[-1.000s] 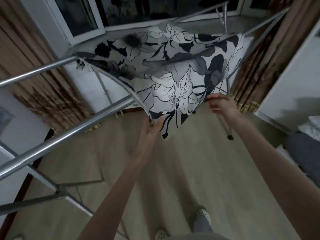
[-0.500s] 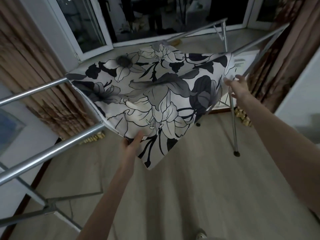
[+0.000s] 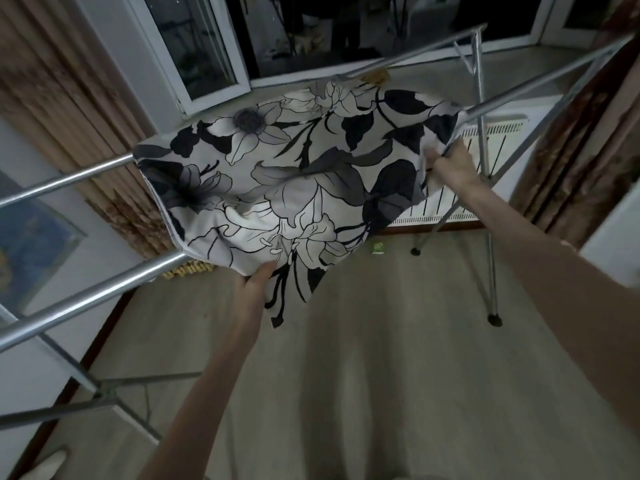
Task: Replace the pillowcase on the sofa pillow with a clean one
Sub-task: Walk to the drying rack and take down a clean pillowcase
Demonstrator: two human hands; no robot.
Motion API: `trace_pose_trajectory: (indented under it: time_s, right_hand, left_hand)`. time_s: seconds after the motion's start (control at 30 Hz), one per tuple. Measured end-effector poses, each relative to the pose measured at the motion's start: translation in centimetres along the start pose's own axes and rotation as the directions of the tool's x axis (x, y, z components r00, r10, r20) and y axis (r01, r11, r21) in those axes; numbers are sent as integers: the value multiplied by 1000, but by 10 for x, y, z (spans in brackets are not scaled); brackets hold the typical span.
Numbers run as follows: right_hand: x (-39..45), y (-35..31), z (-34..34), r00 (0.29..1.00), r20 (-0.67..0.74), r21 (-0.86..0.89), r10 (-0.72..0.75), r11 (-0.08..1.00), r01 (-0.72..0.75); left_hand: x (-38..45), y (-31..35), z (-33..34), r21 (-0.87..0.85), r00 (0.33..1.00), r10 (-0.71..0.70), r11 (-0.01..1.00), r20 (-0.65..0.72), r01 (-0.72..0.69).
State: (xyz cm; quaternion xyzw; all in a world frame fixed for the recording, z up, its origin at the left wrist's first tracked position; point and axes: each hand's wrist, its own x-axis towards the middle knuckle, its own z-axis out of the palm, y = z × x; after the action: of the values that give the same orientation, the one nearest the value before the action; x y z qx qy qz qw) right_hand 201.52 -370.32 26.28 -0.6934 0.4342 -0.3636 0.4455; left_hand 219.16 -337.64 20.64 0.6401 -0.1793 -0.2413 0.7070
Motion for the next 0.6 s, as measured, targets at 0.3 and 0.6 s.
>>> trace_pose_trajectory:
  time_s: [0.3, 0.6]
  right_hand:
    - [-124, -50, 77, 869, 326, 5, -372, 920, 392]
    - [-134, -90, 49, 522, 845, -24, -118, 966, 258]
  left_hand:
    - [-3, 37, 72, 31, 984, -66, 998, 167, 62]
    - [-18, 49, 80, 172, 985, -59, 985, 165, 30]
